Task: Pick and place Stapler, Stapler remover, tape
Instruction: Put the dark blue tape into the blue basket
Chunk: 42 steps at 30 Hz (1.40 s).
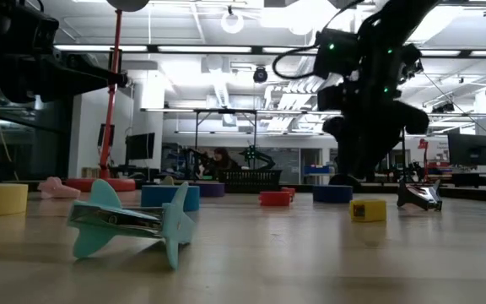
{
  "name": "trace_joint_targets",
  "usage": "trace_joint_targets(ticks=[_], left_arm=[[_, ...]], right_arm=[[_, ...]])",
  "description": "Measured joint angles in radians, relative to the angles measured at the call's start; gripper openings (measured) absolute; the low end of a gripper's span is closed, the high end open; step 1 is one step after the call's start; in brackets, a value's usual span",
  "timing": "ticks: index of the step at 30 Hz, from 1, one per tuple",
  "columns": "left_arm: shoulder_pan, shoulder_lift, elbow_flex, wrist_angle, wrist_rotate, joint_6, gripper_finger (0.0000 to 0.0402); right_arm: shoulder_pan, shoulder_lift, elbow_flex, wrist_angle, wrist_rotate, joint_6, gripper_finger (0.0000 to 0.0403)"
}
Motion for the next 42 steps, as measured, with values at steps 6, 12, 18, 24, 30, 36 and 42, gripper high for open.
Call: trace_joint_targets(ticks=[6, 12, 18, 24, 30, 36, 42], left_arm=[[0.000, 0.000, 0.000, 0.000, 0.000, 0.000, 0.0316], [0.000, 0.000, 0.000, 0.000, 0.000, 0.000, 0.0316], [0.000, 0.000, 0.000, 0.000, 0.000, 0.000, 0.0316], [0.000, 0.000, 0.000, 0.000, 0.000, 0.000, 0.0316], [0.000, 0.000, 0.000, 0.000, 0.000, 0.000, 0.0316], [0.000, 0.000, 0.000, 0.000, 0.000, 0.000, 0.0316], [0.000, 0.000, 0.000, 0.000, 0.000, 0.000, 0.0316]], right_arm=[[-0.001, 0.063, 0.010, 0.030, -0.006, -0.011, 0.0220], [-0.001, 0.109, 0.012, 0.047, -0.007, -0.014, 0.0220], [-0.001, 0.116, 0.012, 0.048, -0.007, -0.019, 0.0203], [-0.002, 0.116, 0.011, 0.046, 0.021, -0.019, 0.0153], [-0.002, 0.117, 0.010, 0.032, 0.071, -0.018, 0.0084], [-0.001, 0.117, 0.010, 0.016, 0.077, -0.018, 0.0031], [-0.001, 0.117, 0.015, -0.009, 0.076, 0.002, 0.0031]])
